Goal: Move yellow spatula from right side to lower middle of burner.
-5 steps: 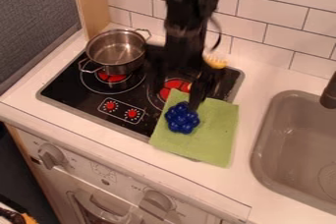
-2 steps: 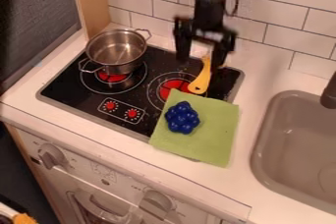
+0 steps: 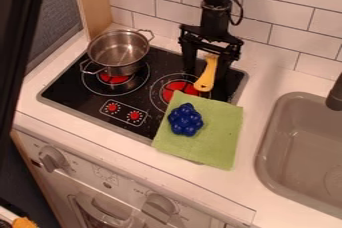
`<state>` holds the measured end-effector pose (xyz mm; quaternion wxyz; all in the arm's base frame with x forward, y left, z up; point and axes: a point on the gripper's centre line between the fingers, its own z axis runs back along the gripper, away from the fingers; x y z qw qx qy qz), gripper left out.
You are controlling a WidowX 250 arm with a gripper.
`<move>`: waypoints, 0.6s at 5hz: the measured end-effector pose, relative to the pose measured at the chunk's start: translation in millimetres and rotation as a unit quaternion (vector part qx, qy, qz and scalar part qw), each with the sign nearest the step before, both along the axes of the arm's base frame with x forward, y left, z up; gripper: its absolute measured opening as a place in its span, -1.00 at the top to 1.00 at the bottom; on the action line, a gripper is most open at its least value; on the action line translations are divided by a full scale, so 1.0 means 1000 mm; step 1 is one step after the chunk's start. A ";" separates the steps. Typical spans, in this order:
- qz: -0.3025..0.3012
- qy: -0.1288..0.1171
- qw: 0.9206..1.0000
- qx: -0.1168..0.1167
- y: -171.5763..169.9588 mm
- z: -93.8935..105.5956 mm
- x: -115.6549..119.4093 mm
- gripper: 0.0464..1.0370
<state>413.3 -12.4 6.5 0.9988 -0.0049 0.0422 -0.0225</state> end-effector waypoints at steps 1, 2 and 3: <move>0.001 -0.020 1.000 -0.008 -0.004 -0.002 -0.001 -0.29; -0.004 -0.027 1.000 0.000 -0.008 -0.003 -0.004 0.27; -0.013 -0.036 0.999 0.008 -0.009 -0.002 -0.009 0.42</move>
